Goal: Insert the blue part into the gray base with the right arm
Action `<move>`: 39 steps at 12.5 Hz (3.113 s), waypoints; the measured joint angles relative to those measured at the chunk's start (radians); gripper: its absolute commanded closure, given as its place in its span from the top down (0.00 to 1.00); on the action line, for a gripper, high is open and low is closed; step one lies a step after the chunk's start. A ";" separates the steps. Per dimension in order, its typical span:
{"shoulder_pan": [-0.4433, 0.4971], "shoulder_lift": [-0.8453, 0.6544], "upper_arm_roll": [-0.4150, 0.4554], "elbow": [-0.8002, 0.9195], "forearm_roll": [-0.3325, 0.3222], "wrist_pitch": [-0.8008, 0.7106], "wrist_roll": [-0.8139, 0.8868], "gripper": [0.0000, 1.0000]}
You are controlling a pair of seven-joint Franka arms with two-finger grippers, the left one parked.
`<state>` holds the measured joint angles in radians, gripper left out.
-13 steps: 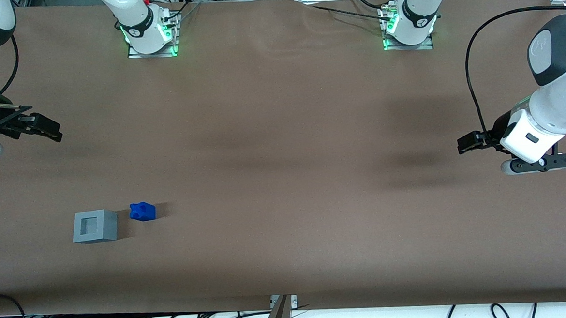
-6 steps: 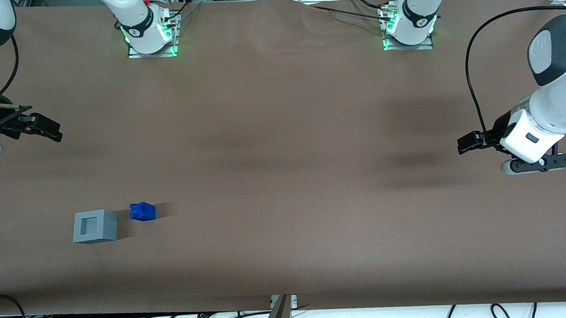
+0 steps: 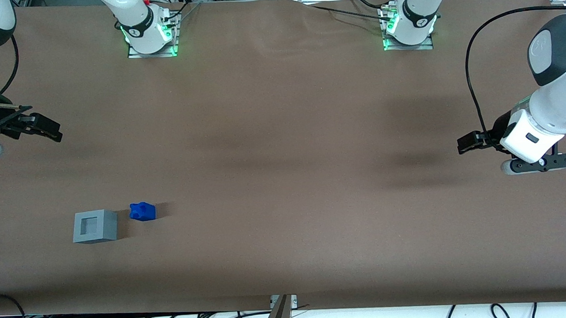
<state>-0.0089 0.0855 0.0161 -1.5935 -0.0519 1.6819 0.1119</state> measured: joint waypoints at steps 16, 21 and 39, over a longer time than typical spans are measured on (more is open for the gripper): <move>0.003 0.009 0.004 0.000 0.000 0.025 0.000 1.00; 0.047 0.118 0.015 -0.002 0.000 0.144 -0.001 1.00; 0.075 0.601 0.012 0.000 0.001 0.671 -0.047 0.95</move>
<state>0.0663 0.6861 0.0283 -1.5939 -0.0512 2.3532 0.0647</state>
